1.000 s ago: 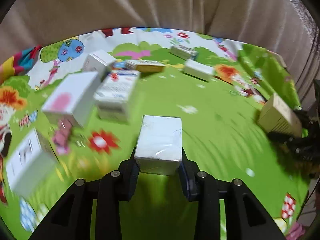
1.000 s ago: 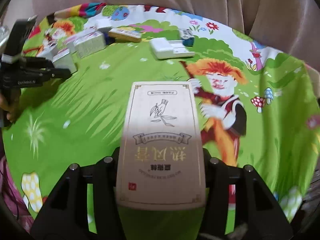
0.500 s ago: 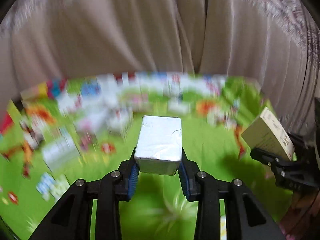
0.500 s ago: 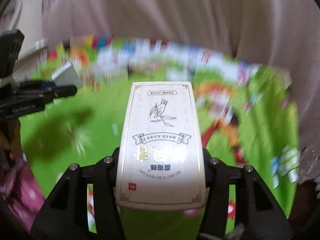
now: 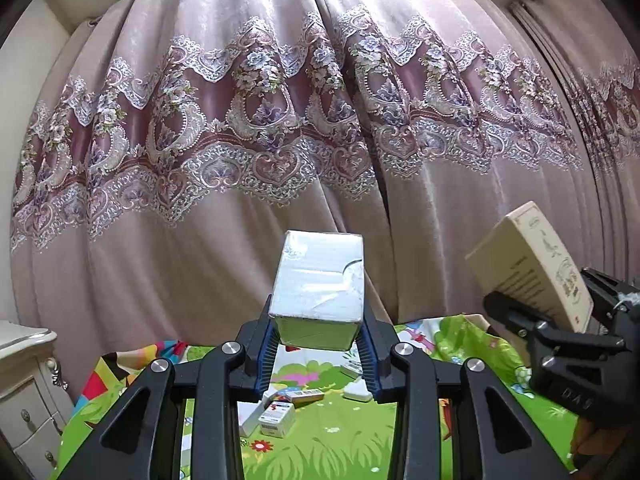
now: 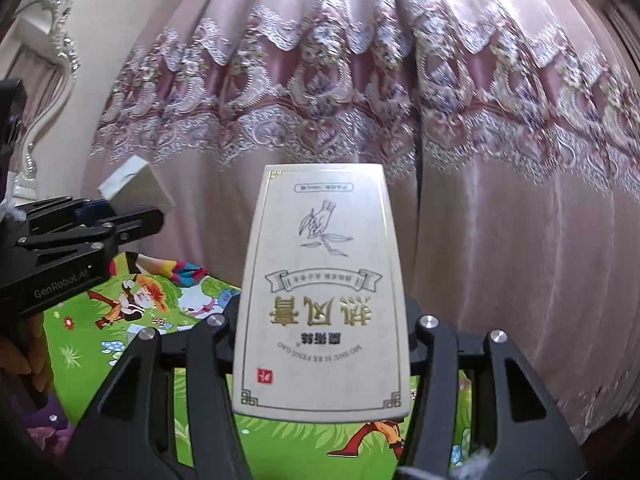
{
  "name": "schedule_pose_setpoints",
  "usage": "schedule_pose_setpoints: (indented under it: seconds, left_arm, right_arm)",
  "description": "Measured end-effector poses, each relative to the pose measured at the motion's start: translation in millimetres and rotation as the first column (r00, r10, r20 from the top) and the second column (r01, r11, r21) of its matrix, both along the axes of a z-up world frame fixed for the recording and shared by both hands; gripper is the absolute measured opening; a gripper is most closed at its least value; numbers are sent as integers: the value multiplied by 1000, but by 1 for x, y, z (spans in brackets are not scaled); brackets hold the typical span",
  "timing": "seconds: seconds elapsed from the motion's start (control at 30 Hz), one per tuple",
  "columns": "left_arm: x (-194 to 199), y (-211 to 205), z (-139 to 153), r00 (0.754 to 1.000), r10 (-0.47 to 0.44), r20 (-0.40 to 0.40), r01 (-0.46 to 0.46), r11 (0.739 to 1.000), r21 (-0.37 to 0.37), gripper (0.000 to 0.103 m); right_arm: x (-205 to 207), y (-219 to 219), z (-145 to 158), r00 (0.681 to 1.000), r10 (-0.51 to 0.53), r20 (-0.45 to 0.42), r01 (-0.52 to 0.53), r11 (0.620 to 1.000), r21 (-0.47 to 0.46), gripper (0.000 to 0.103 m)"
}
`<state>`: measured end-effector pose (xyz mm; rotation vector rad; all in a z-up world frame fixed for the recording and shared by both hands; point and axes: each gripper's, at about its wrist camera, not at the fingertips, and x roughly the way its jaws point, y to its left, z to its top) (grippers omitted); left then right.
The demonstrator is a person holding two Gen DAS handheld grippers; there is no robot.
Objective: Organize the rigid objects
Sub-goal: 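Lift both held boxes and carry them over the purple storage box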
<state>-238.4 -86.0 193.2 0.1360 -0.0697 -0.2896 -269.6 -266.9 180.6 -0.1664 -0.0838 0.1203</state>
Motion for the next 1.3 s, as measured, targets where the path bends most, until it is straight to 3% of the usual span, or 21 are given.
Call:
schedule_pose_setpoints:
  seconds: [0.4, 0.8, 1.1, 1.3]
  left_arm:
    - [-15, 28, -17, 996, 33, -85, -35, 999, -25, 37]
    - [-34, 87, -31, 979, 148, -142, -157, 986, -61, 37]
    - [-49, 148, -41, 932, 257, -254, -291, 950, -108, 37]
    - [-66, 196, -53, 886, 332, -323, -395, 906, -154, 37]
  right_arm:
    - [-10, 24, 9, 994, 104, -23, -105, 994, -23, 56]
    - [-19, 69, 13, 969, 241, -50, -244, 967, -73, 56]
    - [-13, 123, 10, 899, 409, -156, -427, 897, -112, 56]
    - [-13, 171, 4, 820, 521, -238, -561, 814, -149, 56]
